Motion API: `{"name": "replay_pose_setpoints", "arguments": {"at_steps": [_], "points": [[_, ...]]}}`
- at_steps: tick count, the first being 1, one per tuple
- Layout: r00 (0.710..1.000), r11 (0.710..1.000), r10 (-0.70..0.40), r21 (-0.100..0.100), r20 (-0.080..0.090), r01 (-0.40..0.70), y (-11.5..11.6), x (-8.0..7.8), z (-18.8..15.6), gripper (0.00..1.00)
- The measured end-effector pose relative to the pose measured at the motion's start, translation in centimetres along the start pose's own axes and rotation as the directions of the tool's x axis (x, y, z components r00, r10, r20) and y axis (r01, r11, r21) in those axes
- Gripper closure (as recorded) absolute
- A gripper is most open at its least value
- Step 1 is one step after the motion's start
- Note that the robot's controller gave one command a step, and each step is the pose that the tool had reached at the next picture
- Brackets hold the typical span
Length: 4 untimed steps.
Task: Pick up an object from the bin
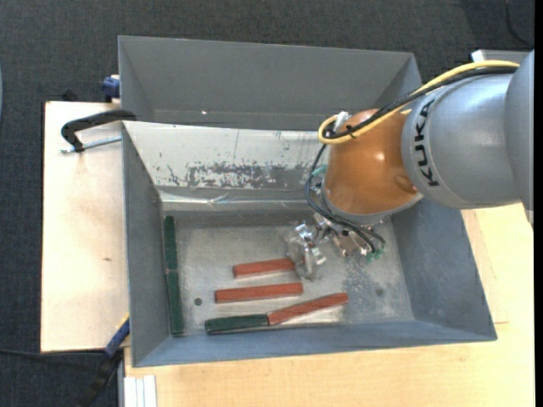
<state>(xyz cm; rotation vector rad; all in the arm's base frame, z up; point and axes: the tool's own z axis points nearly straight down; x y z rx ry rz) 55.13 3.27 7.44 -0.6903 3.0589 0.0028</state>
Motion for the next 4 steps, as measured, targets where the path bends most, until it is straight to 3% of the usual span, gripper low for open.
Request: {"name": "replay_pose_setpoints", "arguments": {"at_steps": [1,2,3,4], "points": [[1.0,1.0,0.001,0.0,-0.003,-0.001,0.0,0.1,0.2,0.0],[1.0,1.0,0.001,0.0,-0.003,-0.001,0.0,0.1,0.2,1.0],[1.0,1.0,0.001,0.0,-0.003,-0.001,0.0,0.1,0.2,1.0],[0.999,0.999,0.046,0.002,0.001,-0.046,-0.9,2.4,-14.4,1.0]]}}
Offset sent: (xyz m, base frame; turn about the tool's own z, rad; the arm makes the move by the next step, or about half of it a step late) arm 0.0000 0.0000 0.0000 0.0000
